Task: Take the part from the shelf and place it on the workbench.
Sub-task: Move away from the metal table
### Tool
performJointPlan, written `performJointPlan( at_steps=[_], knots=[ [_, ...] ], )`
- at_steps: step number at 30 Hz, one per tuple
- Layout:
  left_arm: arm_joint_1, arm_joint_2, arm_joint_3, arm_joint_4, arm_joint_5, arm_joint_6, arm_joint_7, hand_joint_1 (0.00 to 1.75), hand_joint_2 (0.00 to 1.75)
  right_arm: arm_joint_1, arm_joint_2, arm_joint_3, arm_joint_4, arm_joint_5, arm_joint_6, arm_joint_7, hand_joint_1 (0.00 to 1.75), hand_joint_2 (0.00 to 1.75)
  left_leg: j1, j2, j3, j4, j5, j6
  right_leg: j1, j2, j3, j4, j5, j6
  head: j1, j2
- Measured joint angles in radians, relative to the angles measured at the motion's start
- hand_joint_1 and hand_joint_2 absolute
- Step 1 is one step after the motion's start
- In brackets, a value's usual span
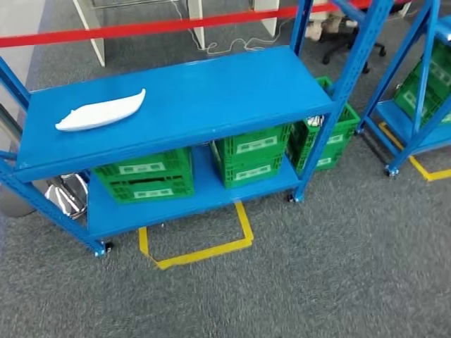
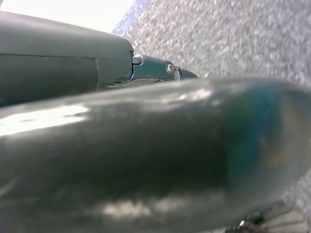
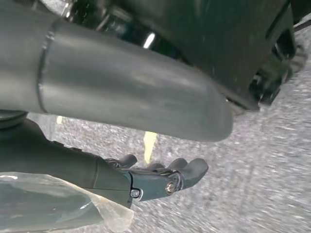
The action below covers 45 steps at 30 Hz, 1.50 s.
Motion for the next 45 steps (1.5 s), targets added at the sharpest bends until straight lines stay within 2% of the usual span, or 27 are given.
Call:
performJointPlan(
  at_steps=[3,4,5,7,8,9,10,14,16,18,19,20,21,23,25,27,28,30,31,33,34,35,36,38,40,43,45],
  knots=[
    [-0.004,0.0,0.0,0.0,0.0,0.0,-0.002,0.0,0.0,-0.002,0.0,0.0,0.0,0.0,0.0,-0.001,0.0,0.0,0.001,0.0,0.02,-0.005,-0.016,0.008,0.0,0.001,-0.126,0.182,-0.062,0.009,0.004,0.0],
    [-0.004,-0.001,0.0,0.0,0.0,0.0,-0.003,0.0,0.0,0.0,0.0,0.0,0.0,0.0,0.0,-0.001,0.0,0.0,0.0,0.0,0.029,-0.005,-0.024,0.008,0.0,0.001,-0.16,0.215,-0.064,0.01,0.003,0.0],
    [-0.002,-0.001,0.0,0.0,0.0,0.0,-0.003,0.0,0.0,0.002,0.0,0.0,0.0,0.0,0.0,-0.001,0.0,0.0,0.0,-0.001,0.04,-0.005,-0.032,0.007,0.0,0.001,-0.176,0.21,-0.044,0.01,0.004,0.0],
    [-0.001,-0.001,0.0,0.0,0.0,0.0,-0.003,0.0,0.0,0.004,-0.002,0.0,0.0,0.0,0.0,-0.001,0.0,0.0,0.001,-0.002,0.067,-0.005,-0.05,0.003,0.0,0.0,-0.159,0.107,0.05,0.006,0.004,0.0],
    [-0.001,-0.002,0.0,0.0,0.0,0.0,-0.003,0.0,0.0,0.004,-0.002,-0.001,0.0,0.0,0.0,-0.001,0.0,0.0,0.0,-0.001,0.079,-0.005,-0.059,0.0,0.001,0.0,-0.145,0.05,0.086,0.003,0.004,0.0],
    [-0.002,-0.002,0.001,0.0,0.0,-0.001,-0.003,0.0,0.0,0.004,-0.003,-0.001,0.0,0.0,0.001,-0.001,0.0,0.0,0.0,-0.002,0.086,-0.005,-0.067,-0.005,0.003,-0.001,-0.134,0.006,0.102,-0.003,0.005,0.0],
    [-0.004,-0.002,0.001,0.001,-0.001,-0.001,-0.002,0.0,0.0,0.003,-0.003,-0.001,0.0,0.0,0.002,-0.001,0.0,0.0,-0.001,-0.001,0.089,-0.005,-0.073,-0.011,0.005,-0.001,-0.126,-0.018,0.111,-0.009,0.005,0.0],
    [-0.006,-0.001,0.0,0.001,-0.004,-0.001,0.005,0.0,0.0,0.008,-0.003,-0.001,0.0,0.0,0.004,-0.001,0.0,0.0,-0.002,0.0,0.092,0.022,-0.084,-0.036,0.002,-0.001,-0.099,-0.035,0.11,-0.032,0.003,0.0],
    [-0.009,0.0,0.0,0.001,-0.004,-0.002,0.012,0.0,0.0,0.005,-0.003,-0.001,0.0,0.0,0.006,-0.001,0.0,0.0,0.002,0.001,0.05,0.106,-0.116,-0.047,-0.001,-0.002,-0.084,-0.044,0.107,-0.039,0.001,0.0],
    [-0.01,0.0,0.001,0.002,-0.003,-0.001,0.025,0.0,0.0,0.003,-0.003,-0.001,0.0,0.001,0.008,-0.001,0.0,0.0,0.006,0.002,-0.023,0.225,-0.169,-0.055,-0.002,-0.002,-0.074,-0.046,0.098,-0.044,0.0,0.0],
    [-0.009,0.001,0.002,0.002,0.0,0.0,0.031,0.0,0.0,0.003,-0.003,-0.001,0.0,0.001,0.01,0.0,0.0,0.0,0.008,0.002,-0.053,0.263,-0.181,-0.057,-0.002,-0.001,-0.068,-0.046,0.092,-0.045,0.0,0.0],
    [-0.008,0.003,0.004,0.002,0.002,0.001,0.037,0.0,0.0,0.004,-0.003,-0.001,0.0,0.002,0.011,0.001,0.0,0.0,0.009,0.002,-0.068,0.27,-0.171,-0.059,-0.002,0.001,-0.061,-0.046,0.087,-0.045,0.0,0.0],
    [-0.007,0.005,0.006,0.002,0.005,0.001,0.041,0.0,0.0,0.004,-0.003,-0.002,0.0,0.003,0.013,0.002,0.0,0.0,0.01,0.002,-0.068,0.242,-0.138,-0.059,-0.002,0.002,-0.052,-0.046,0.081,-0.044,0.0,0.0],
    [-0.008,0.012,0.009,0.002,0.007,0.001,0.044,0.0,0.0,0.004,-0.003,-0.002,0.001,0.006,0.015,0.003,0.0,0.0,0.011,0.002,-0.038,0.125,-0.045,-0.055,-0.001,0.003,-0.036,-0.047,0.069,-0.039,0.0,0.0],
    [-0.01,0.016,0.01,0.002,0.008,-0.001,0.044,0.0,0.0,0.003,-0.003,-0.002,0.001,0.007,0.017,0.003,0.0,0.0,0.006,0.004,-0.023,0.041,-0.011,-0.045,0.0,0.003,-0.03,-0.047,0.06,-0.029,0.001,0.0],
    [-0.009,0.018,0.011,0.003,0.008,-0.002,0.045,0.0,0.0,0.001,-0.003,-0.002,0.001,0.007,0.017,0.004,0.0,0.0,0.001,0.005,-0.025,0.026,-0.013,-0.034,0.002,0.003,-0.032,-0.048,0.054,-0.017,0.001,0.0],
    [-0.008,0.018,0.012,0.003,0.008,-0.002,0.045,0.0,0.0,0.0,-0.003,-0.002,0.001,0.007,0.017,0.005,0.0,0.0,0.003,0.004,-0.021,0.023,0.001,-0.028,0.002,0.002,-0.032,-0.048,0.049,-0.011,0.002,0.0],
    [-0.009,0.018,0.013,0.003,0.008,-0.001,0.044,0.0,0.0,-0.002,-0.003,-0.001,0.001,0.008,0.017,0.005,0.0,0.0,0.007,0.004,-0.015,0.015,0.003,-0.017,0.001,0.002,-0.042,-0.022,0.024,-0.002,0.002,0.0],
    [-0.01,0.018,0.015,0.003,0.008,-0.001,0.044,0.0,0.0,-0.003,-0.003,-0.001,0.001,0.008,0.017,0.005,0.0,0.0,0.008,0.004,-0.013,0.012,0.004,-0.012,0.001,0.002,-0.062,0.022,-0.002,0.002,0.002,0.0],
    [-0.013,0.019,0.017,0.003,0.008,-0.001,0.043,0.0,0.0,-0.004,-0.003,-0.001,0.001,0.008,0.018,0.005,0.0,0.0,0.007,0.005,-0.012,0.012,0.0,-0.005,0.001,0.002,-0.131,0.153,-0.064,0.006,0.003,0.0],
    [-0.013,0.019,0.018,0.003,0.009,-0.001,0.043,0.0,0.0,-0.003,-0.003,-0.001,0.001,0.008,0.018,0.005,0.0,0.0,0.006,0.005,-0.011,0.012,-0.001,-0.003,0.001,0.002,-0.163,0.208,-0.08,0.007,0.002,0.0],
    [-0.013,0.019,0.019,0.003,0.009,-0.001,0.043,0.0,0.0,-0.002,-0.004,-0.001,0.001,0.008,0.018,0.005,0.0,0.0,0.005,0.004,-0.009,0.012,-0.003,-0.002,0.001,0.002,-0.18,0.231,-0.075,0.007,0.002,0.0],
    [-0.013,0.019,0.019,0.003,0.01,-0.001,0.043,0.0,0.0,-0.001,-0.004,-0.001,0.001,0.008,0.018,0.005,0.0,0.0,0.005,0.004,-0.006,0.013,-0.005,-0.002,0.001,0.002,-0.179,0.214,-0.05,0.006,0.003,0.0],
    [-0.012,0.019,0.021,0.003,0.013,-0.002,0.043,0.0,0.0,-0.001,-0.005,-0.001,0.001,0.008,0.018,0.005,0.0,0.0,0.005,0.002,0.002,0.013,-0.011,-0.006,0.001,0.002,-0.129,0.09,0.032,0.001,0.003,0.0],
    [-0.013,0.019,0.022,0.003,0.015,-0.002,0.043,0.0,0.0,-0.003,-0.005,-0.001,0.001,0.008,0.019,0.005,0.0,0.0,0.001,0.002,0.006,0.017,-0.017,-0.015,0.002,0.002,-0.079,-0.016,0.076,-0.007,0.002,0.0],
    [-0.014,0.019,0.025,0.003,0.015,-0.002,0.043,0.0,0.0,-0.001,-0.005,-0.001,0.001,0.008,0.02,0.005,0.0,0.0,-0.001,0.002,0.006,0.015,-0.017,-0.029,0.003,0.004,-0.067,-0.039,0.082,-0.018,0.0,0.0],
    [-0.014,0.02,0.026,0.003,0.016,-0.002,0.043,0.0,0.0,0.0,-0.004,-0.002,0.001,0.008,0.02,0.005,0.0,0.0,0.0,0.002,0.0,0.035,-0.035,-0.039,-0.001,0.003,-0.063,-0.046,0.085,-0.029,-0.003,0.0]
  ],
)
